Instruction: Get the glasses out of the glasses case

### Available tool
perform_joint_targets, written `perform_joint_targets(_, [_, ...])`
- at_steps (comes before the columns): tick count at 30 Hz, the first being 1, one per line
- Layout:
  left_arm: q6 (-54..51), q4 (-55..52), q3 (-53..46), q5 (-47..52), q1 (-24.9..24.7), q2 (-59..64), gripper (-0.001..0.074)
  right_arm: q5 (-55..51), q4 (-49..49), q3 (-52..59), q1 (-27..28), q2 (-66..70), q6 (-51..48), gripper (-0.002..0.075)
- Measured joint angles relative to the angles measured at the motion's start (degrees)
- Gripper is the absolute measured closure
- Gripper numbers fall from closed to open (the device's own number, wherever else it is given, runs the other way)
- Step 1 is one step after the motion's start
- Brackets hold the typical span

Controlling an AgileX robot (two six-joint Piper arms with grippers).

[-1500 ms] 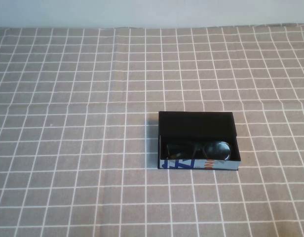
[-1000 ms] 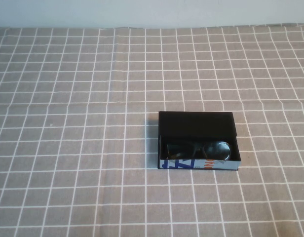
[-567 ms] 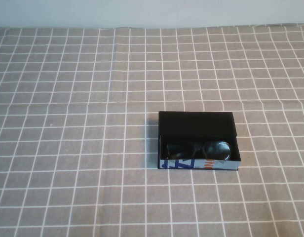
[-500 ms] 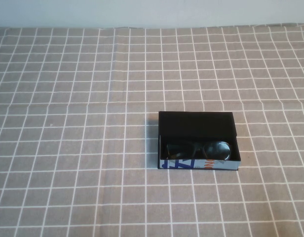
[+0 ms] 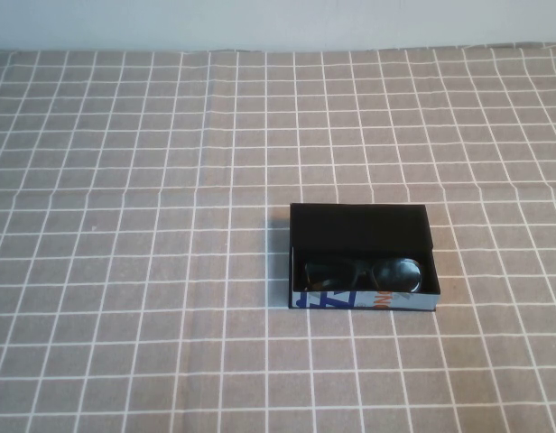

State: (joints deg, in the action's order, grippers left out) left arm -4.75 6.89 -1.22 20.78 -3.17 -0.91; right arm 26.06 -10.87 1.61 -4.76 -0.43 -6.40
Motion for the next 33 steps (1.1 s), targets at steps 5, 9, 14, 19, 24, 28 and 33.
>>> perform_joint_targets(5, [0.0,0.0,0.0,0.0,0.0,0.0,0.074,12.4,-0.5,0.0,0.0,-0.1,7.4,0.0743])
perform_joint_targets(9, [0.0,0.0,0.0,0.0,0.0,0.0,0.074,9.4,-1.0,-5.9,0.0,-0.4,10.9,0.0743])
perform_joint_targets(14, [0.0,0.0,0.0,0.0,0.0,0.0,0.074,-11.8,-0.7,-24.7,0.0,2.5,11.6,0.0743])
perform_joint_targets(19, [0.0,0.0,0.0,0.0,0.0,0.0,0.074,-37.3,1.8,-44.7,0.0,17.6,11.6,0.0743])
perform_joint_targets(24, [0.0,0.0,0.0,0.0,0.0,0.0,0.074,-57.6,3.3,-59.9,0.0,35.9,10.8,0.0743])
perform_joint_targets(28, [0.0,0.0,0.0,0.0,0.0,0.0,0.074,-63.5,1.3,-65.7,0.0,47.9,9.3,0.0743])
perform_joint_targets(33, [0.0,0.0,0.0,0.0,0.0,0.0,0.074,-67.4,-9.1,-67.0,0.0,57.2,-1.3,0.0743])
